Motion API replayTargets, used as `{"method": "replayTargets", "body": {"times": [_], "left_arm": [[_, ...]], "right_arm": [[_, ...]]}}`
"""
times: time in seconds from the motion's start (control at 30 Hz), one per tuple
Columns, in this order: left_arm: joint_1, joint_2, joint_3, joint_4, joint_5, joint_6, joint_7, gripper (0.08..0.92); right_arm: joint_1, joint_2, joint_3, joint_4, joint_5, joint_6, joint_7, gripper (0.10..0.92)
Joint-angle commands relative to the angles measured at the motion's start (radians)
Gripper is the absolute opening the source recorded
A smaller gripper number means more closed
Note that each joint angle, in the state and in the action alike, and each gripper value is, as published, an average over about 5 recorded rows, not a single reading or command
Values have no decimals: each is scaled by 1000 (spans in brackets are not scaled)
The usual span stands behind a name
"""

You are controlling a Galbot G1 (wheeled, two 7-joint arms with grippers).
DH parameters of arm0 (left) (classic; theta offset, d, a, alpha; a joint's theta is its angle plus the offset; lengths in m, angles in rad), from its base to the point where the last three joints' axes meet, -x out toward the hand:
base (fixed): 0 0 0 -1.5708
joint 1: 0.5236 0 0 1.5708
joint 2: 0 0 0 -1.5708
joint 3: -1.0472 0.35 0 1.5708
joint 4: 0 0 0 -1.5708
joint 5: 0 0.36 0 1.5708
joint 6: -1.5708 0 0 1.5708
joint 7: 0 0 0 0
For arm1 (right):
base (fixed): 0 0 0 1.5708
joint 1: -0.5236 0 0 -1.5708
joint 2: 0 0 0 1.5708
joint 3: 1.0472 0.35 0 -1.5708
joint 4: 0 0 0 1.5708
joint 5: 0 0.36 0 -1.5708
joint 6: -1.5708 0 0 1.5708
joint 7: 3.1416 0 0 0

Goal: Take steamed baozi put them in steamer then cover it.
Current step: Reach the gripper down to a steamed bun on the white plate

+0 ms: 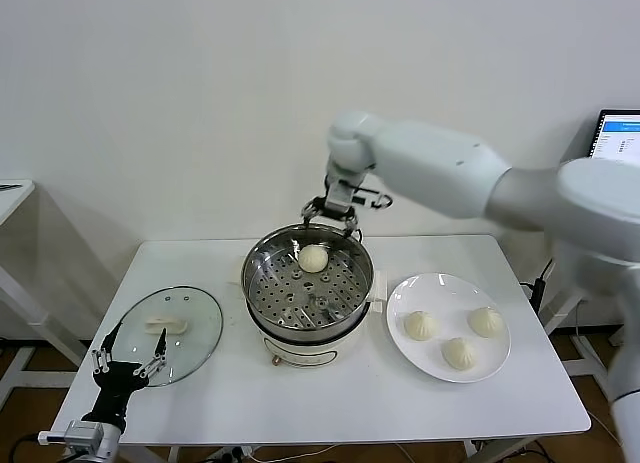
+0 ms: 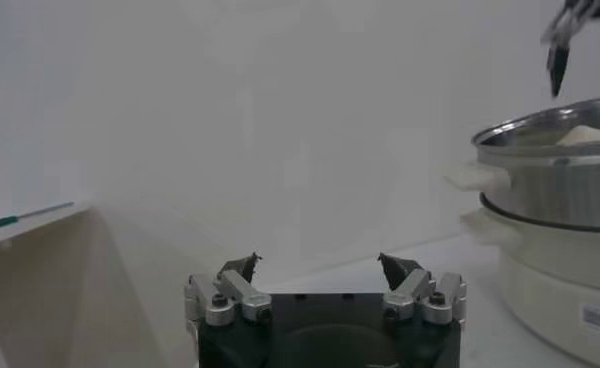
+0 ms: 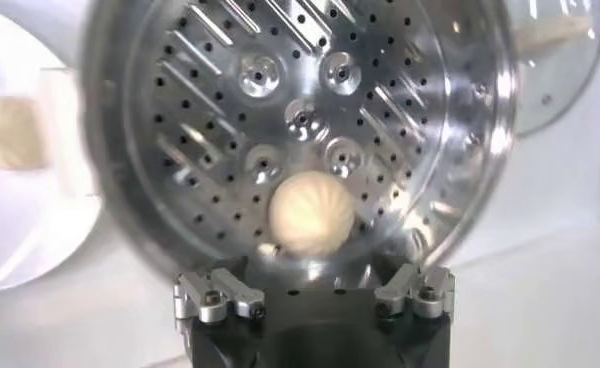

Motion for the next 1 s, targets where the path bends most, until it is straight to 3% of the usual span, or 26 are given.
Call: {"method": "replayTargets", "body": {"times": [0.03, 0.23, 0.4, 0.7, 1.0], "left_arm": [[5, -3, 13, -15, 4, -1, -3, 823], [16, -7, 25, -41, 10, -1, -12, 823], [22, -11, 31, -44, 18, -3, -15, 823], [20, -13, 40, -41, 27, -2, -19, 823], [5, -16, 47, -14, 30, -5, -19, 823]], "right_arm": [[200, -334, -128, 265, 255, -202, -63, 823], [82, -520, -100, 271, 257, -425, -94, 823], [-132, -584, 27, 198, 222, -553, -93, 823], [-448, -554, 266, 99, 192, -646, -65, 823], [-505, -499, 283, 97, 241, -694, -11, 823]]}}
